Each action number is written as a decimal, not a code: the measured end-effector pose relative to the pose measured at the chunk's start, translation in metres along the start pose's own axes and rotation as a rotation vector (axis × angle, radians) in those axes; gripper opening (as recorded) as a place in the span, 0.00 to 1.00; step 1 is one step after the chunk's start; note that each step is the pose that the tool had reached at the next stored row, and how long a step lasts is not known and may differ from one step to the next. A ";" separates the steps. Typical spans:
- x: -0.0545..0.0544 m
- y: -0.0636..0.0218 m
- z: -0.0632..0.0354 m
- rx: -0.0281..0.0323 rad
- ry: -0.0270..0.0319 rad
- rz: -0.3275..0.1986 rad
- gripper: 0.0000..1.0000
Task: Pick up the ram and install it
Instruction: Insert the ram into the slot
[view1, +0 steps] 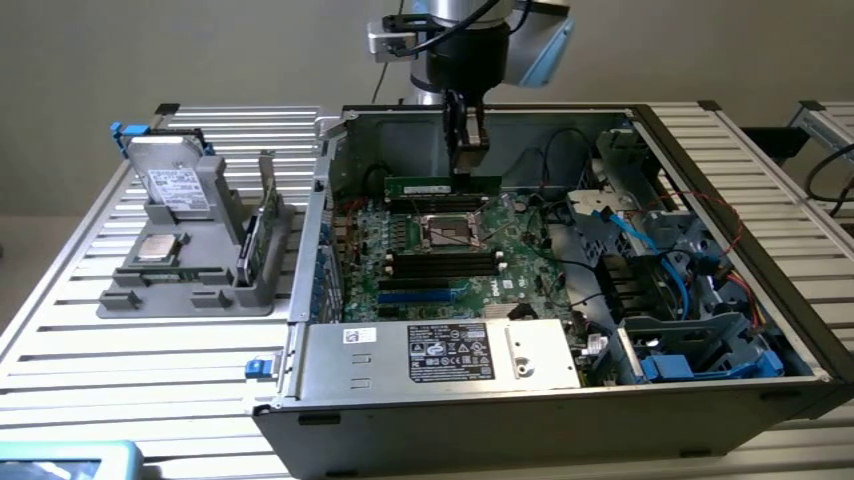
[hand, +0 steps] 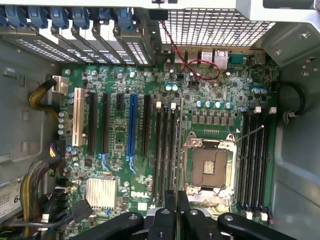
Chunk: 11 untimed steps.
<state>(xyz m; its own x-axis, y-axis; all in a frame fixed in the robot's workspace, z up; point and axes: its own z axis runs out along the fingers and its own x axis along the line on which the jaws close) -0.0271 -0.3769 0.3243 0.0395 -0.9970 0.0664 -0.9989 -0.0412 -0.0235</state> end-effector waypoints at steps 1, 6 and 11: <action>0.001 0.0001 0.0019 0.0001 -0.0002 0.000 0.13; 0.003 0.0004 0.0103 -0.0001 0.0025 0.001 0.13; 0.002 -0.0003 0.0141 -0.0003 0.0221 0.001 0.13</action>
<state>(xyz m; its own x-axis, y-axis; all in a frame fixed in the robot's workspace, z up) -0.0263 -0.3802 0.3103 0.0376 -0.9954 0.0884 -0.9989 -0.0398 -0.0234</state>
